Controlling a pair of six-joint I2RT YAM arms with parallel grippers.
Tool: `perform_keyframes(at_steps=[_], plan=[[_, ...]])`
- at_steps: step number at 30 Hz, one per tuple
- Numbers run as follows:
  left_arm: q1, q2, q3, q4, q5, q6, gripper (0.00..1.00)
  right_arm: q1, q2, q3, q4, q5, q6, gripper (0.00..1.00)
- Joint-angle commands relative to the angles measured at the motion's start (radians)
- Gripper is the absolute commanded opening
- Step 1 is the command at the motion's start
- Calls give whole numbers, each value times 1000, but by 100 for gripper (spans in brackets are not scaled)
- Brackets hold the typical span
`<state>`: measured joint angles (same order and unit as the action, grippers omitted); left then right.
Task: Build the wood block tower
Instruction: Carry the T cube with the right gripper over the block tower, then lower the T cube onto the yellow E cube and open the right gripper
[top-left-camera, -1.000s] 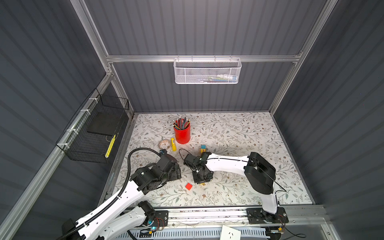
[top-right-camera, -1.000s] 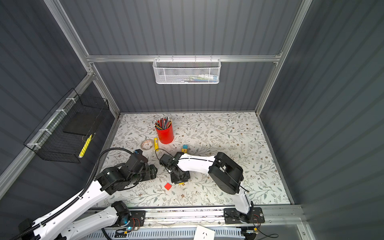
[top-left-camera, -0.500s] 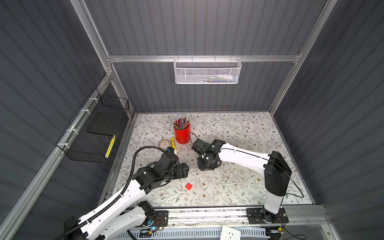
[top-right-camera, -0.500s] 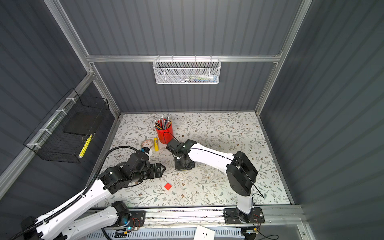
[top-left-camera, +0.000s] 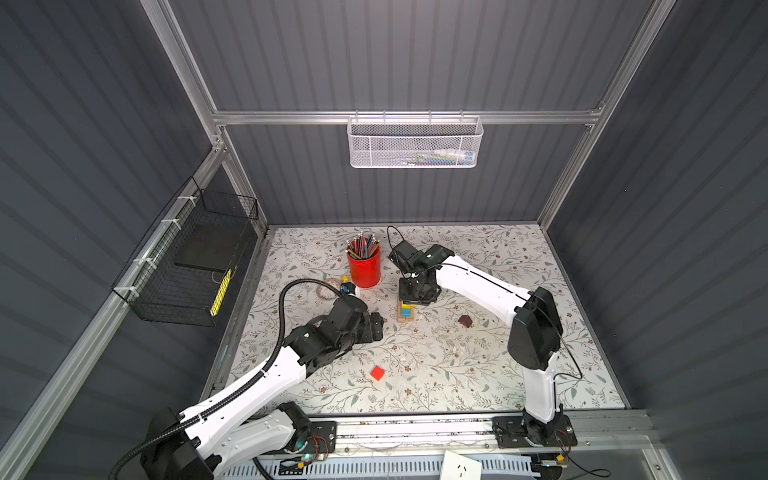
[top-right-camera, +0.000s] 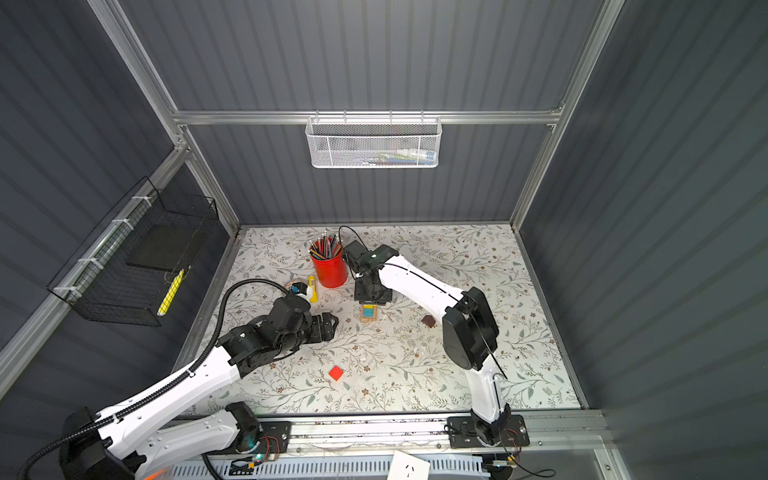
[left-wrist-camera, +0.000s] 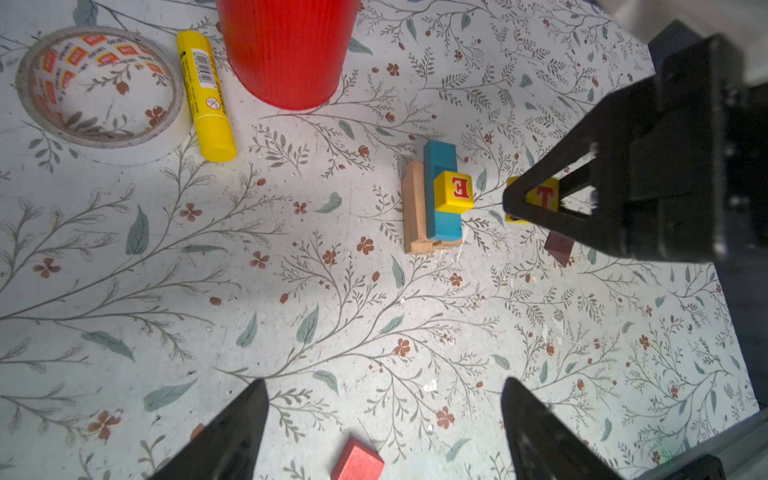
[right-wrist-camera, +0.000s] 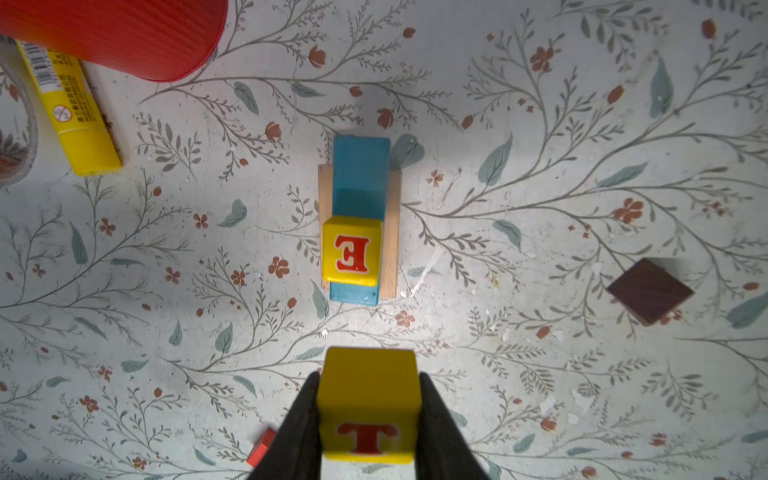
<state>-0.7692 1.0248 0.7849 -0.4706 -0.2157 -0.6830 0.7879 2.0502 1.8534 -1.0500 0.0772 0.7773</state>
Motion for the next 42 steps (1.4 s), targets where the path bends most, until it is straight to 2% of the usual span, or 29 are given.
perform_keyframes(at_steps=[1,14,34,42], plan=[[11,5,-4,19,-42,31,88,0,55,70,-58,25,-4,26],[19,-8,-22,12,-85,17,90,-13,173,186,-84,42,13,29],[21,7,-12,3,-87,8,92,-21,212,206,-80,4,21,32],[22,13,-17,4,-85,4,92,-21,229,214,-84,-4,25,36]])
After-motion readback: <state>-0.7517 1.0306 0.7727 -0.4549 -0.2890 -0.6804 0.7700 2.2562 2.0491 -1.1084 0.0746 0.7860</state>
